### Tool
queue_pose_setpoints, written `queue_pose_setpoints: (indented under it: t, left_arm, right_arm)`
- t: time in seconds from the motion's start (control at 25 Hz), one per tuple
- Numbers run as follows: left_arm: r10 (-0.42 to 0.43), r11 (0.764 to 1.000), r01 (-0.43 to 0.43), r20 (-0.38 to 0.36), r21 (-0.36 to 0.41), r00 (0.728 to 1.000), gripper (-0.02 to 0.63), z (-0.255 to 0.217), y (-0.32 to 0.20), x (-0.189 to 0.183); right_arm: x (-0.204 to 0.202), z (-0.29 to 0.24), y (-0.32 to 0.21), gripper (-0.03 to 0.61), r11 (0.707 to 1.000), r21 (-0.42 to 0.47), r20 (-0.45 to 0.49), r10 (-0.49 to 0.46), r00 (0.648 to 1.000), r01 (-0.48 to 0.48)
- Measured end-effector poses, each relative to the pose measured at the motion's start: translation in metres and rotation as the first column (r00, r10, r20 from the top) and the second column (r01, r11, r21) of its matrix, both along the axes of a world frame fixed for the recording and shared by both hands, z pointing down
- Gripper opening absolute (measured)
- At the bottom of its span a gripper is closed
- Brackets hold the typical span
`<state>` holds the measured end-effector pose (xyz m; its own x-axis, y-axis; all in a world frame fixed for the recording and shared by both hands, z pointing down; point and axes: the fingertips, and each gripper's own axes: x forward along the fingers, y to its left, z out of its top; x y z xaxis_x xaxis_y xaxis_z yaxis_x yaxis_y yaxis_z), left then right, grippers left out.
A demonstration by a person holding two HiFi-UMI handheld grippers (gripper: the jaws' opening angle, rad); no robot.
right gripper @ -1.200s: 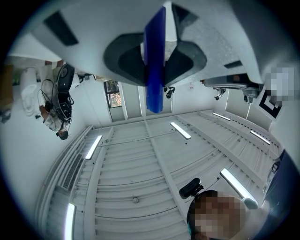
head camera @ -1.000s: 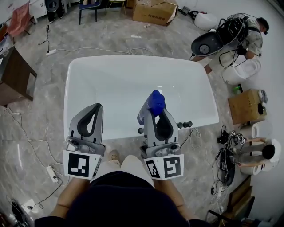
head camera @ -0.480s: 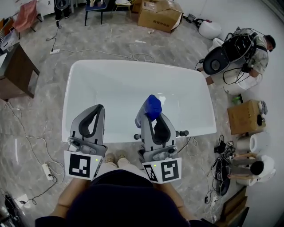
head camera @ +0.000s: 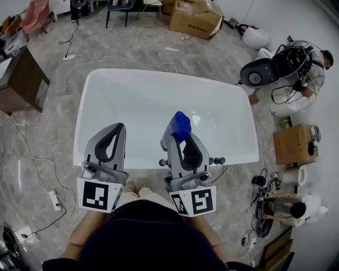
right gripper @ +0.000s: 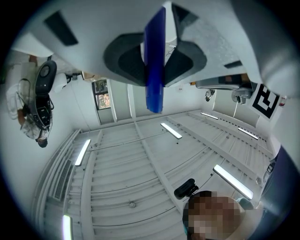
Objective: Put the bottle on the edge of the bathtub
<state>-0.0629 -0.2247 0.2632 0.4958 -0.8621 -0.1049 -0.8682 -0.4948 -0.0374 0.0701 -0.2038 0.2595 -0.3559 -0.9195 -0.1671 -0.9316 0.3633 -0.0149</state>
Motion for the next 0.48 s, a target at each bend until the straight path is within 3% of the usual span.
queue_pose_setpoints:
  t: [0.28,0.48]
  left_arm:
    - [0.003,1.0,-0.003,0.009,-0.011,1.0,0.002,0.006,0.006,-0.001]
    - [0.027,0.998,-0.026,0.021,-0.062,0.999,0.002,0.027,0.01,0.003]
  right_arm:
    - [-0.002,0.007,-0.001,0.127,1.0,-0.017,0.001,-0.005,1.0,0.005]
    - [-0.008,0.034,-0.001,0.127,0.998,-0.062,0.002,-0.022,1.0,0.022]
